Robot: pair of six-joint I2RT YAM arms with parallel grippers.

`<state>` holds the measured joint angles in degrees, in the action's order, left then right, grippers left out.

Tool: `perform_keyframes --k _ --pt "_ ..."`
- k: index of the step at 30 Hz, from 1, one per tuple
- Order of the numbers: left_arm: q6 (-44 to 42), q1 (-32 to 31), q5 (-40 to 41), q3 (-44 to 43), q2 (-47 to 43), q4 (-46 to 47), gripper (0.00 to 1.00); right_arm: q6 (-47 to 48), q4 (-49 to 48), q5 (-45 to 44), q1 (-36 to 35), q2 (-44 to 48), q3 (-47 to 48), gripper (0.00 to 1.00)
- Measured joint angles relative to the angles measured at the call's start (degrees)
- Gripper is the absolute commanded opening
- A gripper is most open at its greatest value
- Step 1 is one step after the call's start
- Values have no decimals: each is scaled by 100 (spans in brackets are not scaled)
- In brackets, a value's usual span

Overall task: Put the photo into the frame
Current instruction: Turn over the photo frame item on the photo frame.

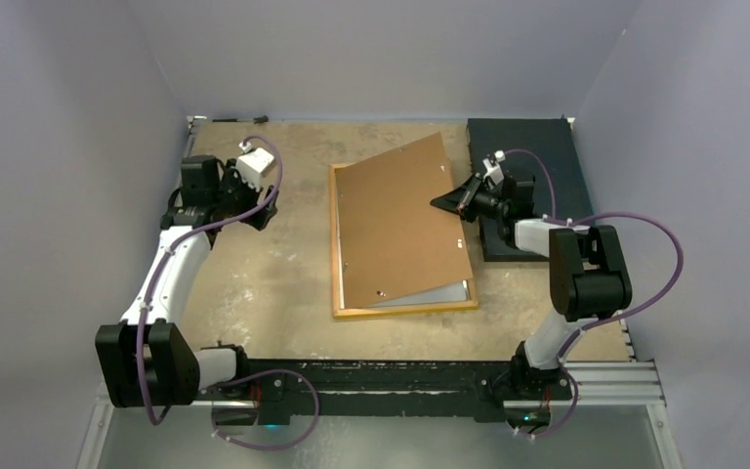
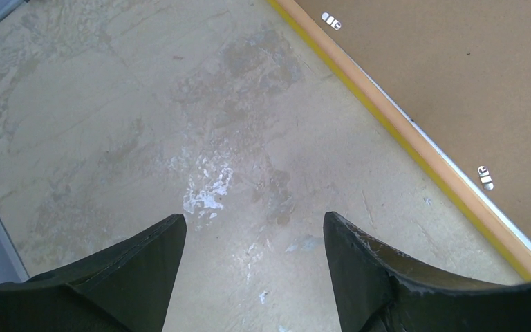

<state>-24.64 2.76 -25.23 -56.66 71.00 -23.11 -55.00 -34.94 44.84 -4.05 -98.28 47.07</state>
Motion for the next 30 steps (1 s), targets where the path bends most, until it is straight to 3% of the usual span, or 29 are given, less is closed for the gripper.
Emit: perform_keyframes --k 14,21,26,30 --pt "-2 -411 162 219 201 166 70 -125 -608 -15 11 -142 -323 0" --pt "-4 -601 205 448 219 302 68 -129 -785 -87 11 -142 -487 10" --pt "-35 -984 337 942 481 522 62 0 -782 -192 11 -155 -560 16" --pt "-46 -1320 444 1209 977 782 54 103 -796 -258 11 -221 -575 16"
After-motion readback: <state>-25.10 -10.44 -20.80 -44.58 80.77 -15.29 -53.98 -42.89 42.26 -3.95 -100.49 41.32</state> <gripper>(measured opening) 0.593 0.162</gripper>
